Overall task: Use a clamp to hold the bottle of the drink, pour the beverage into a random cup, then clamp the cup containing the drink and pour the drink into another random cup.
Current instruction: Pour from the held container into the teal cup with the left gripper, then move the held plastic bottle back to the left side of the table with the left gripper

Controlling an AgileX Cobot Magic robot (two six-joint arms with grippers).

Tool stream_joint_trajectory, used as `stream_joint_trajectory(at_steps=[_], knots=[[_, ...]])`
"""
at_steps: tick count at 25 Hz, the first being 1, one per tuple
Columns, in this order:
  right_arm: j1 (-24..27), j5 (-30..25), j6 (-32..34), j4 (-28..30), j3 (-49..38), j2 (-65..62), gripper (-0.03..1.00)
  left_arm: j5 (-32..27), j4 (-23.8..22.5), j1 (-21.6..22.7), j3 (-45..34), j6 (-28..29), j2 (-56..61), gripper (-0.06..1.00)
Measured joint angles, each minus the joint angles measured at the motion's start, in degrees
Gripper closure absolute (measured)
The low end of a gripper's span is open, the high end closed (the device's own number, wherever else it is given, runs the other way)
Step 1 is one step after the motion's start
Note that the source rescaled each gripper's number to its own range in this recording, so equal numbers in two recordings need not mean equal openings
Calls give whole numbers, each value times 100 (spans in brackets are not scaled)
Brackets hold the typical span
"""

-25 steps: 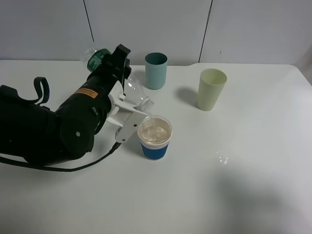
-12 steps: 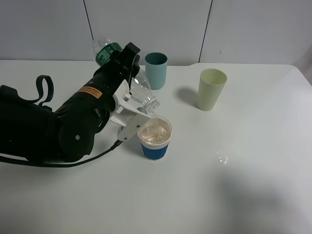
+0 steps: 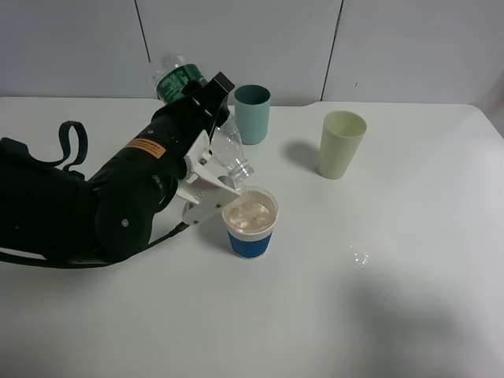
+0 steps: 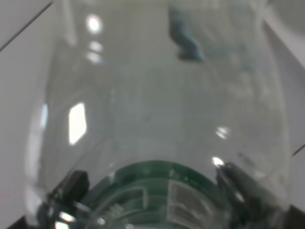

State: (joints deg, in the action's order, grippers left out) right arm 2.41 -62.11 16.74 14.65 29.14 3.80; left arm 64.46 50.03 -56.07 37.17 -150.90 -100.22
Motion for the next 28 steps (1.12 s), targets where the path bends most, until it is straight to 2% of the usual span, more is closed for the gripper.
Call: stream_joint_trajectory(at_steps=[5, 9, 16, 18, 19, 21, 23, 24, 25, 26, 27, 28], knots=[[0, 0, 0, 0, 0, 0, 2, 76, -80, 0, 0, -360, 0, 88], [0, 0, 0, 0, 0, 0, 2, 76, -100, 0, 0, -344, 0, 88], [0, 0, 0, 0, 0, 0, 2, -338, -48, 0, 0, 810, 28, 88], [0, 0, 0, 0, 0, 0, 2, -713, 33, 30, 0, 1745, 120, 88], [0, 0, 0, 0, 0, 0, 2, -713, 33, 30, 0, 1745, 120, 88], [0, 0, 0, 0, 0, 0, 2, -1390, 27, 297, 0, 3278, 343, 88], [0, 0, 0, 0, 0, 0, 2, -1797, -85, 546, -5, 4066, 463, 88], [0, 0, 0, 0, 0, 0, 2, -2289, -330, 894, -5, 4920, 668, 88], [0, 0, 0, 0, 0, 0, 2, -2613, -607, 1106, -5, 5445, 802, 88], [0, 0, 0, 0, 0, 0, 2, -2812, -848, 1251, -5, 5719, 885, 88], [0, 0, 0, 0, 0, 0, 2, -2812, -848, 1251, -5, 5719, 885, 88], [0, 0, 0, 0, 0, 0, 2, -3087, -1128, 1437, -5, 6309, 982, 88]])
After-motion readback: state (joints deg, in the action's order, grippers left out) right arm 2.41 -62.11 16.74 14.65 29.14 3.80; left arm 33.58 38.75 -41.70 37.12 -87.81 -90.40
